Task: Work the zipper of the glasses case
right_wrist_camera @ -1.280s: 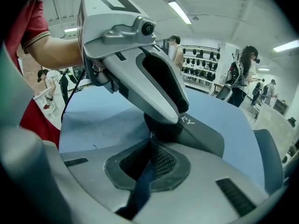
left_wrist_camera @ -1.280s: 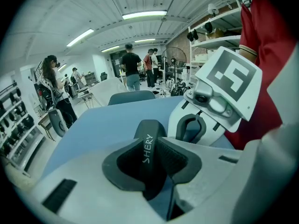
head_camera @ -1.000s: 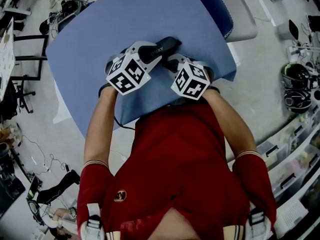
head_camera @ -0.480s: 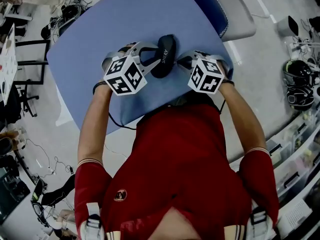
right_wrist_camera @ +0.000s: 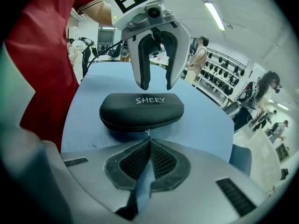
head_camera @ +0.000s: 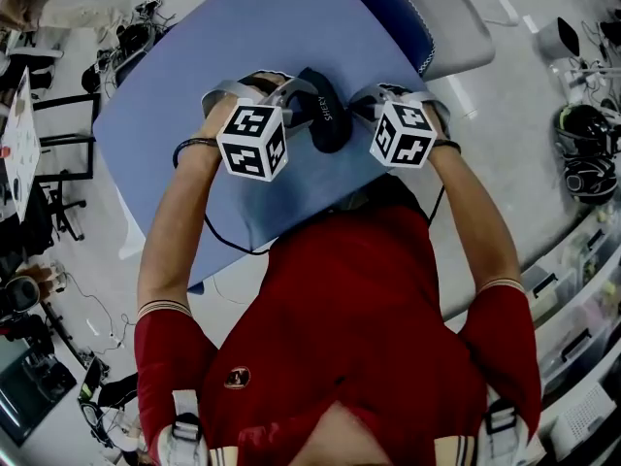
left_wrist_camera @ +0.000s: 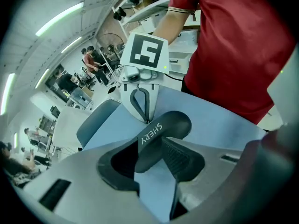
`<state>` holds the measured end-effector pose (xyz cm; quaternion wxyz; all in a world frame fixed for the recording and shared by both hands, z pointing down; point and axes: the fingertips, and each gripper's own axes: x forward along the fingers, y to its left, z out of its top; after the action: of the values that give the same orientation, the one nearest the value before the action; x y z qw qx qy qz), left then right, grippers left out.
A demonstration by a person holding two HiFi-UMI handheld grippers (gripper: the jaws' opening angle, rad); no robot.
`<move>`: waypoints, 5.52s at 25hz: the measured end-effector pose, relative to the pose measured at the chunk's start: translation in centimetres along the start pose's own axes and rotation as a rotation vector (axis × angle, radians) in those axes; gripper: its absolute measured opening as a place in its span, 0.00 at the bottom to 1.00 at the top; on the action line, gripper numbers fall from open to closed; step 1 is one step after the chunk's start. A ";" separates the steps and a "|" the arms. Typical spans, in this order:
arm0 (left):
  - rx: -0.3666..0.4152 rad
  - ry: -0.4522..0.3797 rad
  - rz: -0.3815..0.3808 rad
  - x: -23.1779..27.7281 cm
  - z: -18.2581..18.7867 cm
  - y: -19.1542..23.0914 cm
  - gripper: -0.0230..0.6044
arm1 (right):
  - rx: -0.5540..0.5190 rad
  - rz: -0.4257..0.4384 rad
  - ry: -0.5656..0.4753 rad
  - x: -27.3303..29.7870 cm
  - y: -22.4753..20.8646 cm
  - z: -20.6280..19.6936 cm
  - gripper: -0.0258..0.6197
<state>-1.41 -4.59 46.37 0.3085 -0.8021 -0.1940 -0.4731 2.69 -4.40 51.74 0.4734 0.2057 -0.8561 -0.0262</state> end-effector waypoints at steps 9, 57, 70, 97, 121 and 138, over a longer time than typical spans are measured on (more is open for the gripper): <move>0.077 0.037 -0.124 1.4 -0.3 1.9 0.31 | -0.124 -0.009 -0.019 0.7 -3.7 0.5 0.04; -0.062 -0.015 -0.265 3.0 -0.8 2.5 0.32 | -0.353 0.233 -0.184 1.3 -3.3 0.1 0.23; -0.122 -0.015 -0.234 2.5 -1.5 2.5 0.32 | -0.385 0.350 -0.229 1.8 -4.1 1.2 0.08; -0.137 -0.056 -0.254 2.3 -1.8 2.0 0.32 | -0.353 0.321 -0.093 -0.2 -1.6 -0.3 0.04; -0.121 -0.126 -0.237 2.3 -1.6 1.0 0.32 | 0.168 -0.068 0.050 -1.3 4.8 0.0 0.04; -0.140 -0.147 -0.177 1.9 -1.4 0.3 0.32 | 0.620 -0.293 0.065 -0.8 7.1 2.1 0.04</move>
<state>-1.17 -5.73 48.48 0.1939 -0.8338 -0.2528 -0.4509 -0.97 2.07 51.62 0.4067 0.4612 -0.7692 0.1740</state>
